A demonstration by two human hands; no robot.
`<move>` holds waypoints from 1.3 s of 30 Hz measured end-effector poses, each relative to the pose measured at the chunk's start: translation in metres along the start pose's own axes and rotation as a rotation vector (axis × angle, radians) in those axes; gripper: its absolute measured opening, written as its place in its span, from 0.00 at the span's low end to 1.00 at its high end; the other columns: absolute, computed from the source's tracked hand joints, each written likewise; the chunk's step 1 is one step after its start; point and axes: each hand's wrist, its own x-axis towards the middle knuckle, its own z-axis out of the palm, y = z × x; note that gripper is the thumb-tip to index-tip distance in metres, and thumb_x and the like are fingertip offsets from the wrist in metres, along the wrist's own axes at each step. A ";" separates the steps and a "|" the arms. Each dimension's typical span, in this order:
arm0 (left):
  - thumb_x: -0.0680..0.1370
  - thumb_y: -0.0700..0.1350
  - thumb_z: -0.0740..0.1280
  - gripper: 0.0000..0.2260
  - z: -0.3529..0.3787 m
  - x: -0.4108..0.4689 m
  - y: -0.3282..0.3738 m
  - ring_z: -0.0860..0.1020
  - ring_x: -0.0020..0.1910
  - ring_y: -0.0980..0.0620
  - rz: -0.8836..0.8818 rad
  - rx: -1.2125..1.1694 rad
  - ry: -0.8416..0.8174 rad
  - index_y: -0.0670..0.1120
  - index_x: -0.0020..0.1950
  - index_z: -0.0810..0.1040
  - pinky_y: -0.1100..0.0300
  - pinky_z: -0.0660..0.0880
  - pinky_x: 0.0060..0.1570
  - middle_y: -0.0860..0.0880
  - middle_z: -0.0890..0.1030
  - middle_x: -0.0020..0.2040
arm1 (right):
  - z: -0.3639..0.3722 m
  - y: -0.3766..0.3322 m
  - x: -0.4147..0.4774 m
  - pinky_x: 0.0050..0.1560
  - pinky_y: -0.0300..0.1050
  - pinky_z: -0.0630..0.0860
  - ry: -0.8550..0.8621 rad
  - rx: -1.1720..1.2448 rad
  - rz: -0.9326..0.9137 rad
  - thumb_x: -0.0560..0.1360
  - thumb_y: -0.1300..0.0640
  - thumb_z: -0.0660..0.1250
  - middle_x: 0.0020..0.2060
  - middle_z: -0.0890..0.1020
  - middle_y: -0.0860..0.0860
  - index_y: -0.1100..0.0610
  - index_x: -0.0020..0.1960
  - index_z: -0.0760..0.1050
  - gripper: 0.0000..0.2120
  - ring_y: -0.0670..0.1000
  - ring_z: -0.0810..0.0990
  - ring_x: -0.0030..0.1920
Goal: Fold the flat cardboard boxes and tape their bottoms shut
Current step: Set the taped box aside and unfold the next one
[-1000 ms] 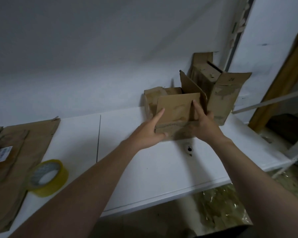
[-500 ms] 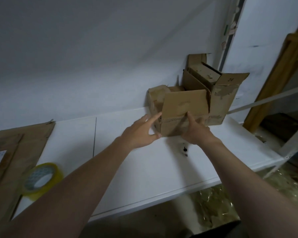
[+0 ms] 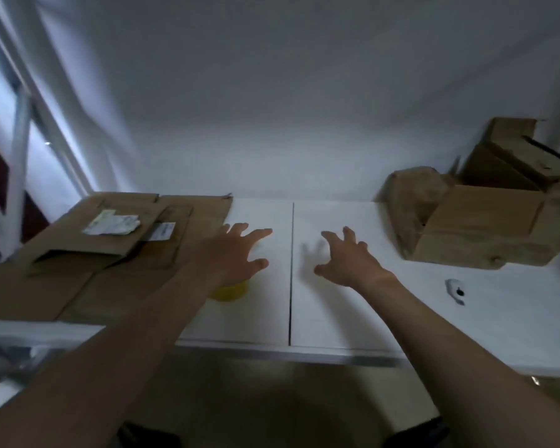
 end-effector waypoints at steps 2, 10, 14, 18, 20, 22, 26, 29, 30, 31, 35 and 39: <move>0.78 0.66 0.61 0.31 0.002 -0.013 -0.030 0.64 0.76 0.42 -0.033 -0.060 -0.017 0.66 0.79 0.54 0.45 0.68 0.69 0.48 0.59 0.81 | 0.021 -0.035 0.003 0.70 0.61 0.67 0.002 -0.034 -0.120 0.77 0.42 0.70 0.81 0.48 0.53 0.45 0.80 0.55 0.38 0.65 0.54 0.77; 0.76 0.64 0.61 0.28 0.024 -0.045 -0.138 0.62 0.76 0.41 -0.122 0.018 0.105 0.64 0.76 0.61 0.35 0.66 0.69 0.52 0.65 0.78 | 0.096 -0.145 0.030 0.70 0.65 0.67 -0.100 -0.011 -0.365 0.71 0.32 0.71 0.79 0.56 0.54 0.44 0.79 0.57 0.43 0.64 0.56 0.76; 0.78 0.51 0.69 0.28 0.020 -0.035 -0.171 0.56 0.79 0.38 -0.281 0.092 0.263 0.54 0.77 0.65 0.38 0.64 0.72 0.48 0.64 0.79 | 0.118 -0.166 0.050 0.66 0.65 0.69 -0.074 -0.094 -0.364 0.72 0.35 0.72 0.78 0.59 0.54 0.45 0.80 0.54 0.44 0.65 0.58 0.74; 0.76 0.48 0.71 0.33 0.024 -0.020 -0.190 0.56 0.79 0.36 -0.475 0.092 0.269 0.47 0.79 0.61 0.37 0.63 0.72 0.45 0.62 0.79 | 0.117 -0.164 0.068 0.64 0.62 0.70 -0.018 -0.096 -0.304 0.73 0.39 0.71 0.76 0.61 0.53 0.44 0.80 0.53 0.42 0.64 0.61 0.73; 0.75 0.48 0.72 0.33 0.029 -0.016 -0.199 0.59 0.77 0.37 -0.550 0.068 0.247 0.49 0.77 0.62 0.34 0.65 0.69 0.45 0.63 0.78 | 0.113 -0.154 0.077 0.67 0.63 0.67 0.007 -0.107 -0.233 0.73 0.39 0.70 0.77 0.61 0.54 0.44 0.80 0.53 0.42 0.65 0.61 0.73; 0.75 0.46 0.72 0.32 0.033 -0.015 -0.202 0.59 0.77 0.37 -0.603 0.011 0.233 0.51 0.77 0.62 0.31 0.67 0.66 0.46 0.62 0.78 | 0.109 -0.145 0.084 0.70 0.66 0.63 0.052 -0.138 -0.168 0.73 0.39 0.70 0.77 0.60 0.54 0.45 0.80 0.52 0.42 0.67 0.59 0.75; 0.76 0.50 0.71 0.34 0.038 -0.019 -0.191 0.59 0.73 0.35 -0.750 0.021 0.278 0.60 0.76 0.56 0.35 0.68 0.62 0.39 0.58 0.76 | 0.107 -0.139 0.090 0.72 0.71 0.58 0.098 -0.214 -0.148 0.76 0.44 0.69 0.78 0.59 0.55 0.46 0.79 0.51 0.39 0.68 0.55 0.76; 0.76 0.52 0.70 0.35 0.039 -0.019 -0.185 0.59 0.70 0.33 -0.780 -0.084 0.293 0.65 0.75 0.53 0.36 0.65 0.62 0.35 0.56 0.75 | 0.110 -0.141 0.090 0.71 0.72 0.58 0.079 -0.225 -0.141 0.75 0.44 0.69 0.77 0.59 0.54 0.45 0.79 0.53 0.38 0.69 0.56 0.75; 0.76 0.53 0.69 0.34 0.039 -0.020 -0.184 0.59 0.70 0.34 -0.797 -0.111 0.292 0.65 0.75 0.53 0.37 0.65 0.62 0.35 0.56 0.74 | 0.110 -0.141 0.090 0.71 0.72 0.57 0.073 -0.226 -0.139 0.75 0.44 0.69 0.77 0.59 0.54 0.45 0.79 0.54 0.38 0.69 0.55 0.76; 0.76 0.53 0.69 0.34 0.039 -0.022 -0.183 0.59 0.69 0.34 -0.821 -0.127 0.293 0.64 0.76 0.53 0.38 0.65 0.62 0.35 0.57 0.73 | 0.111 -0.142 0.090 0.72 0.73 0.56 0.070 -0.226 -0.136 0.76 0.45 0.68 0.77 0.58 0.54 0.45 0.79 0.54 0.37 0.69 0.54 0.76; 0.76 0.49 0.66 0.34 0.032 -0.028 -0.185 0.58 0.69 0.35 -0.927 -0.398 0.278 0.63 0.77 0.54 0.41 0.64 0.66 0.37 0.55 0.72 | 0.110 -0.143 0.089 0.71 0.73 0.55 0.065 -0.212 -0.124 0.75 0.46 0.68 0.77 0.58 0.54 0.46 0.78 0.57 0.35 0.69 0.53 0.76; 0.80 0.50 0.65 0.29 0.024 -0.030 -0.192 0.58 0.71 0.38 -0.935 -0.735 0.306 0.62 0.79 0.58 0.44 0.66 0.65 0.42 0.60 0.75 | 0.108 -0.143 0.085 0.72 0.73 0.55 0.057 -0.192 -0.122 0.76 0.45 0.68 0.77 0.59 0.53 0.47 0.77 0.58 0.34 0.68 0.53 0.76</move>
